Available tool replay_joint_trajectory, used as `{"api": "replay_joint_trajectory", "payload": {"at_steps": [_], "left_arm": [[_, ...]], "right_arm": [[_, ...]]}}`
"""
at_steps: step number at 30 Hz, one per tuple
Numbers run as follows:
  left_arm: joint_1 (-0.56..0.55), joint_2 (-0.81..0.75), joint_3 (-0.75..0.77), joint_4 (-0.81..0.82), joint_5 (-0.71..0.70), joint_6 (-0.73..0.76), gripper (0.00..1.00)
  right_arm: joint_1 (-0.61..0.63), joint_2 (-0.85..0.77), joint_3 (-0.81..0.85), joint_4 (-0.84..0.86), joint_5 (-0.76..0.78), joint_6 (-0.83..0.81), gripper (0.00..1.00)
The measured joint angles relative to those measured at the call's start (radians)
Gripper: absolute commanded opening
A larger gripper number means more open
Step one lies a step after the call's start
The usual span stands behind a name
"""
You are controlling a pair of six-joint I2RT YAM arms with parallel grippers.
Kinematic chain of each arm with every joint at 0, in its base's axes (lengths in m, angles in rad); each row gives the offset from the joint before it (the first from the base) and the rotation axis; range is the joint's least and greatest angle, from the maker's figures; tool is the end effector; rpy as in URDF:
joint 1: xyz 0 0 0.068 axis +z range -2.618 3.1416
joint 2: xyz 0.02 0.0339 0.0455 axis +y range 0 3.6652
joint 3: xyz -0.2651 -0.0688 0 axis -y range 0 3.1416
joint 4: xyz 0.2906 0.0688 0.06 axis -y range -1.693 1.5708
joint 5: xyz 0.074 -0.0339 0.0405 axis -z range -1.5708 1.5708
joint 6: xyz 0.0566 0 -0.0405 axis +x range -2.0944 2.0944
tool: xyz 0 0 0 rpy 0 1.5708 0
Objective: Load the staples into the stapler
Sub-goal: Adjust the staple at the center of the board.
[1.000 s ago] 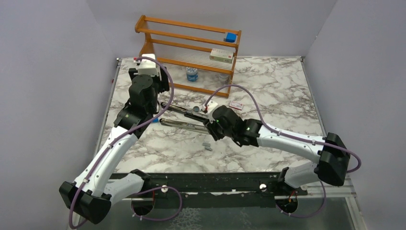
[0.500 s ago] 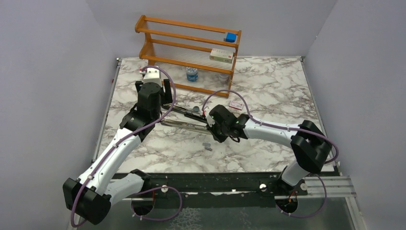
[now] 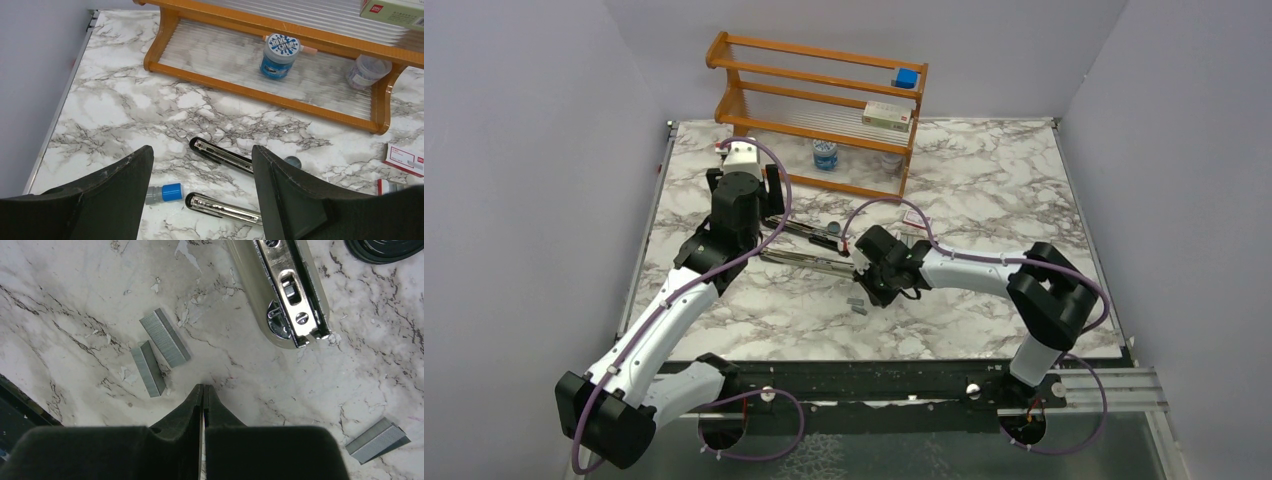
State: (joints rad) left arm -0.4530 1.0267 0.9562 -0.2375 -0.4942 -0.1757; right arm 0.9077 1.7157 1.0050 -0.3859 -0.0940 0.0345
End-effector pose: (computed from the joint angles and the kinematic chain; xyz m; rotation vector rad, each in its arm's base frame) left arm 0.2769 -0.1049 0.3422 -0.0805 1.8393 0.0250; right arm 0.2280 0.3005 0.1158 -1.1831 2.4619 0.4140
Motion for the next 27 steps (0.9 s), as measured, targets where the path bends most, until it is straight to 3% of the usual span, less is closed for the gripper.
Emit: {"api": "replay_joint_trajectory", "payload": {"at_steps": [27], "left_arm": [[0.000,0.000,-0.006,0.013,0.000,0.004,0.75]], "right_arm": [[0.000,0.040,0.014,0.069,-0.094,0.019,0.03]]}}
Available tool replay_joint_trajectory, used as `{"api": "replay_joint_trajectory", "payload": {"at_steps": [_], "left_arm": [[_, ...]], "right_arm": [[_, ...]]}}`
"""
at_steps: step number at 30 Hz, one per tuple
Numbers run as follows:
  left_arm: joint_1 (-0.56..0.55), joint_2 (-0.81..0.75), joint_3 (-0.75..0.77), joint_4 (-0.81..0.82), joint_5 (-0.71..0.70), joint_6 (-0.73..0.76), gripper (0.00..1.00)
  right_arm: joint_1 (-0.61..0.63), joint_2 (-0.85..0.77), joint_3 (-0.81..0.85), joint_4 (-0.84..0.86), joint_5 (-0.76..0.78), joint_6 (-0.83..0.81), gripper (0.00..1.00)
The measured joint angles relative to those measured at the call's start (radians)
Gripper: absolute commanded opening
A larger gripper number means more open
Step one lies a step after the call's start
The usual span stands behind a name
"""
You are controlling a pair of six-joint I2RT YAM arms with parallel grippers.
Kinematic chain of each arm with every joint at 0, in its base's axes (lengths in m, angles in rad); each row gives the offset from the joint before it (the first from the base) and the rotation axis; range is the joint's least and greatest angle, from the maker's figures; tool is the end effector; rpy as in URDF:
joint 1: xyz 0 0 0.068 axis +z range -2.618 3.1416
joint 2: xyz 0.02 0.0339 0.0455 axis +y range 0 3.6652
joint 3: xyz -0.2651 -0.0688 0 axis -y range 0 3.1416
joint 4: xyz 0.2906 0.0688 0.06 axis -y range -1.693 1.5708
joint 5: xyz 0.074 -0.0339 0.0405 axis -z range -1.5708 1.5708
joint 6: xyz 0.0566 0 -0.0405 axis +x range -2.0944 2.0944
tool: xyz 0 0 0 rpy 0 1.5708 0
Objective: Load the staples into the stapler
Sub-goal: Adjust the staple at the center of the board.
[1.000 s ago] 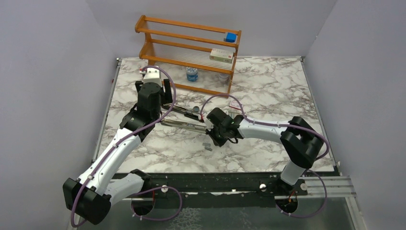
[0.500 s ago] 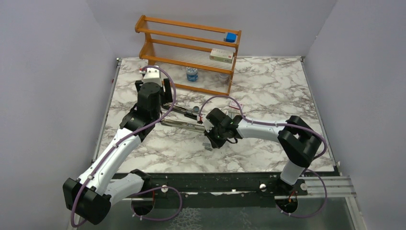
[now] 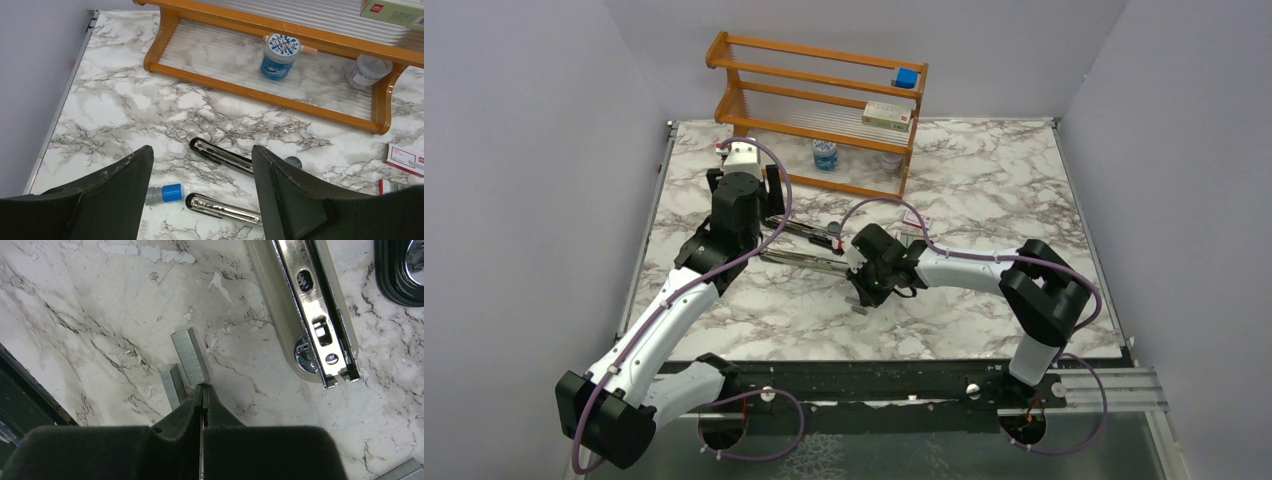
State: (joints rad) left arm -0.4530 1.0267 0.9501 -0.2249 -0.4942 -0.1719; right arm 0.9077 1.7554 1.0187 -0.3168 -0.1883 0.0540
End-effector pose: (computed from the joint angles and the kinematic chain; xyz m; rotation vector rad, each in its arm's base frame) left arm 0.2773 -0.1051 0.3411 -0.0790 1.8337 0.0248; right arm 0.2307 0.3125 0.1107 -1.1854 2.4426 0.5594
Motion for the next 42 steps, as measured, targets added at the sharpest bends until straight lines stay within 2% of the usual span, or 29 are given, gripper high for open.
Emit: {"api": "replay_joint_trajectory", "payload": {"at_steps": [15,31,34,42], "left_arm": [[0.000,0.000,-0.005,0.000,0.000,0.000,0.75],[0.000,0.002,-0.019,0.006,0.000,0.000,0.75],[0.000,0.002,-0.019,0.006,0.000,0.000,0.75],[0.000,0.006,-0.019,0.008,0.000,0.000,0.75]], "right_arm": [[0.000,0.001,0.014,-0.021,-0.022,-0.012,0.03],[0.000,-0.035,0.013,-0.025,-0.239,-0.051,0.03],[0.000,-0.039,0.012,-0.022,-0.205,-0.043,0.02],[0.000,-0.096,0.007,-0.027,0.016,0.008,0.01]]}}
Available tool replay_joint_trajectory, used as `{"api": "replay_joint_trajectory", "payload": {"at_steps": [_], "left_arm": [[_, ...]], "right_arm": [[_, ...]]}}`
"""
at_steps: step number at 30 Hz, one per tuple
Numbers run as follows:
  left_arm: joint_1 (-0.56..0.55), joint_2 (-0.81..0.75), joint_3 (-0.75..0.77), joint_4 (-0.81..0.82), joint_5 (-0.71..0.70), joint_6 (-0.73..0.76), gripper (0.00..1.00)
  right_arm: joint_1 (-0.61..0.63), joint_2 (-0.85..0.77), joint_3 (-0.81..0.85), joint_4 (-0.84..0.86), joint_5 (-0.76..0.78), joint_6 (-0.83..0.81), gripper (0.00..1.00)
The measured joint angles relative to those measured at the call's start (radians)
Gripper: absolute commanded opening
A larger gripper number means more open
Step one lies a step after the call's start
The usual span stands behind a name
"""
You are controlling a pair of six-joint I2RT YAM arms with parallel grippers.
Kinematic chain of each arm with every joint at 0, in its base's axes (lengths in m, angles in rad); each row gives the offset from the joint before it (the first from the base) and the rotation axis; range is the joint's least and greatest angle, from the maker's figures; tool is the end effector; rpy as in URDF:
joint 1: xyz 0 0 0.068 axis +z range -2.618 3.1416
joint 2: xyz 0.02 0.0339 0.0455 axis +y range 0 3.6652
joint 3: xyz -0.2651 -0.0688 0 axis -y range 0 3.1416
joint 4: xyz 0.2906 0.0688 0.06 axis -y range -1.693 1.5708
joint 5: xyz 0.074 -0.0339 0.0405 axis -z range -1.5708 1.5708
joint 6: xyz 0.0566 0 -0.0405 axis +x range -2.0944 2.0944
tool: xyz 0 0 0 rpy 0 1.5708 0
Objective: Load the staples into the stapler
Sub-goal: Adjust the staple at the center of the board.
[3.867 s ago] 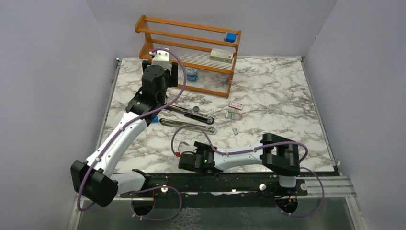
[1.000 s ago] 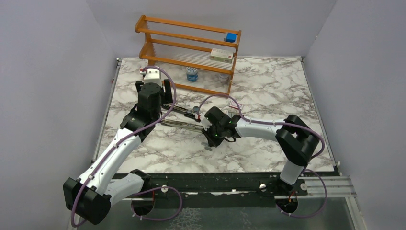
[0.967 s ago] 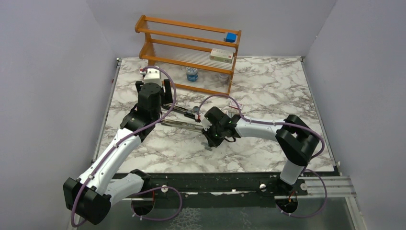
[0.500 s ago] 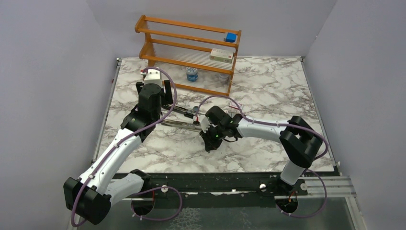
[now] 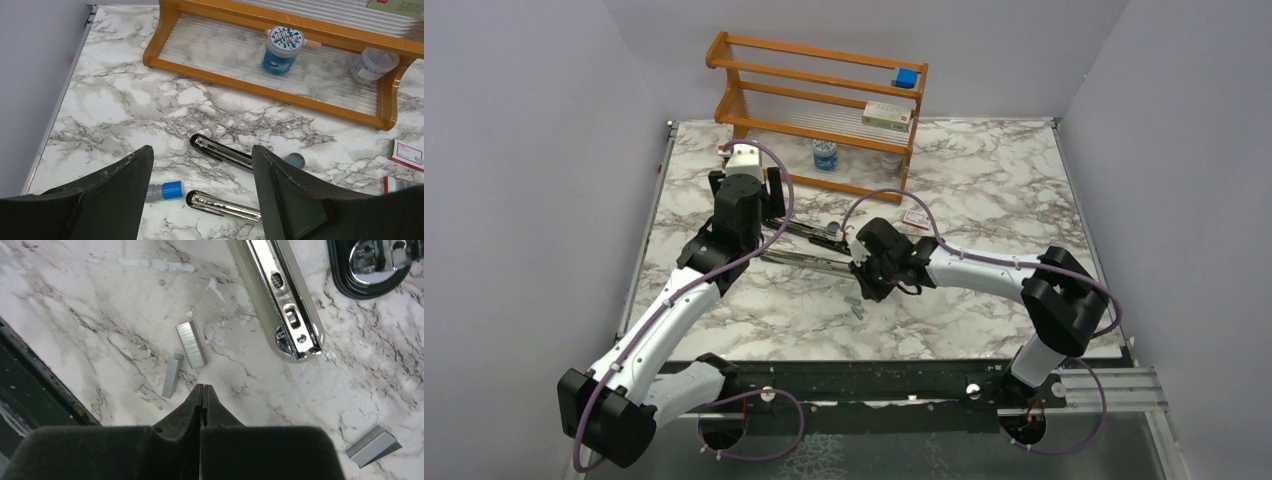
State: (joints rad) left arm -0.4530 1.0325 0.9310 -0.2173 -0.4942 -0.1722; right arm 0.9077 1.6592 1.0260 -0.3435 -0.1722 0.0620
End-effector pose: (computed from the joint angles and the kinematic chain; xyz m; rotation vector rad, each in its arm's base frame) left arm 0.2787 -0.1058 0.3325 -0.0740 1.8490 0.0322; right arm 0.2298 0.3100 0.1464 -1.1449 2.3746 0.5772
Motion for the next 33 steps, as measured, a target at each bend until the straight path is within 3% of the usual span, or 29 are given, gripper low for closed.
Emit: {"api": "replay_joint_trajectory", "payload": {"at_steps": [33], "left_arm": [[0.000,0.000,-0.008,0.014,0.000,0.000,0.75]], "right_arm": [[0.008,0.110,0.036,-0.092,0.029,0.181,0.02]]}}
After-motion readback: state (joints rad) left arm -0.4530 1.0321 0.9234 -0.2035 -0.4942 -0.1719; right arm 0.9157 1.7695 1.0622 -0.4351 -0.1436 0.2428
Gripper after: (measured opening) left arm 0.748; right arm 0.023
